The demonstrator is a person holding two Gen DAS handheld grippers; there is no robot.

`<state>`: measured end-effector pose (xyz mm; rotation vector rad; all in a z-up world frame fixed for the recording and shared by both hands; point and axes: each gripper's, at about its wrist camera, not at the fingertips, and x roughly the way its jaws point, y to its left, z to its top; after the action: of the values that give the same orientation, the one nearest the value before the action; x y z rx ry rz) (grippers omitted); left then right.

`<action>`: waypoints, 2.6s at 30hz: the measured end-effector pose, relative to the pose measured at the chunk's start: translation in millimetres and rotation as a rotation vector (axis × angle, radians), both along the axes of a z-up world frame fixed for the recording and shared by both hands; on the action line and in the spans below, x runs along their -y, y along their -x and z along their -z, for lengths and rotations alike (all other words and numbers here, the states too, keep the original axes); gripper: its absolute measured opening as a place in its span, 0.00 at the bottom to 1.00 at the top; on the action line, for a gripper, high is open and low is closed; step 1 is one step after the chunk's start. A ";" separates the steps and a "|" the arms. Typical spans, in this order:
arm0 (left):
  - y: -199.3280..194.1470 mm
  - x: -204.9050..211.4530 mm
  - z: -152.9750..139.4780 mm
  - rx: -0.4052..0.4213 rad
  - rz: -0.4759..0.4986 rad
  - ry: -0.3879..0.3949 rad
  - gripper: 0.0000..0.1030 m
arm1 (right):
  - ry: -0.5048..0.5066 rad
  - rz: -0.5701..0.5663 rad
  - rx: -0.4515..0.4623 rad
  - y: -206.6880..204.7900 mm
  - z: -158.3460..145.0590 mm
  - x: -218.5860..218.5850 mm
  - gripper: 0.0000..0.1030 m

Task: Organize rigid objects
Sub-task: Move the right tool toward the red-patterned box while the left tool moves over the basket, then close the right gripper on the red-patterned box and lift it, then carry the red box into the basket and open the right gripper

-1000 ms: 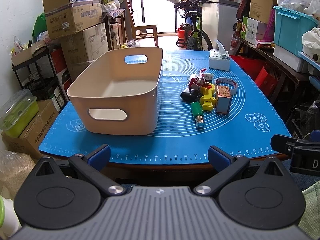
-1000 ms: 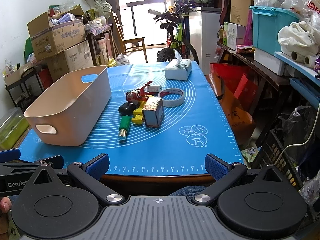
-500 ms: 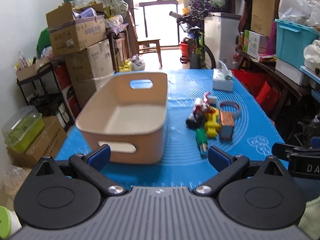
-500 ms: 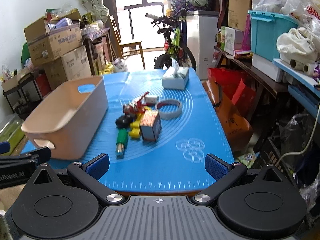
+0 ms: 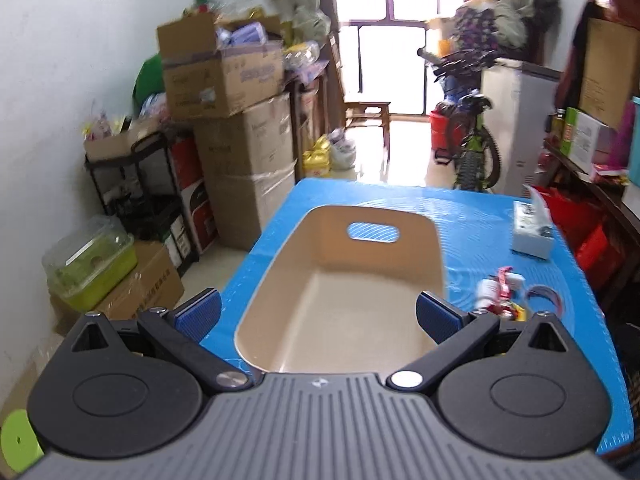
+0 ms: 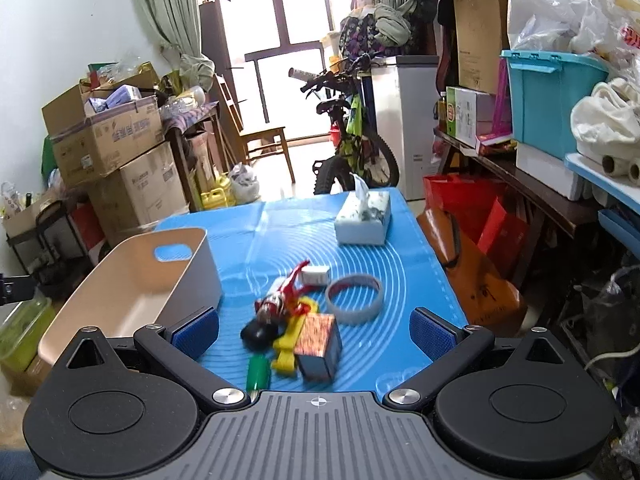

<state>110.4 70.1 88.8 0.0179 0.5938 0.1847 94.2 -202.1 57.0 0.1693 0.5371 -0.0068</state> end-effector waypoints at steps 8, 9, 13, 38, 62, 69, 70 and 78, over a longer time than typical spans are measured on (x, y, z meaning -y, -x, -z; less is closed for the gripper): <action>-57.0 -45.2 21.7 -0.085 -0.039 0.011 0.99 | 0.032 -0.001 0.004 -60.5 10.1 -14.0 0.98; -63.1 -51.1 25.7 -0.093 -0.046 0.007 0.99 | 0.034 -0.002 0.000 -68.4 12.8 -15.3 0.98; -82.7 -74.6 43.0 -0.136 -0.076 0.015 0.99 | 0.058 -0.025 -0.032 -96.2 28.4 -25.3 0.98; -135.4 -109.4 107.2 -0.374 -0.065 0.084 0.44 | 0.039 -0.036 -0.318 -159.4 114.1 -14.0 0.89; -136.1 -101.9 108.3 -0.394 -0.016 0.107 0.14 | -0.010 -0.037 -0.374 -165.8 122.7 -14.1 0.43; -135.8 -100.1 108.6 -0.393 -0.014 0.099 0.14 | -0.058 0.003 -0.298 -158.7 100.0 -4.4 0.43; -135.5 -100.6 108.6 -0.393 -0.013 0.100 0.14 | -0.079 0.004 -0.293 -158.7 96.5 -2.8 0.43; -135.6 -96.6 108.3 -0.392 -0.006 0.075 0.14 | -0.120 -0.022 -0.127 -156.9 46.2 -14.6 0.43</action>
<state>246.0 166.7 -19.5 -0.0208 0.9918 0.1657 251.1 -187.5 10.8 0.2815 0.6668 0.0359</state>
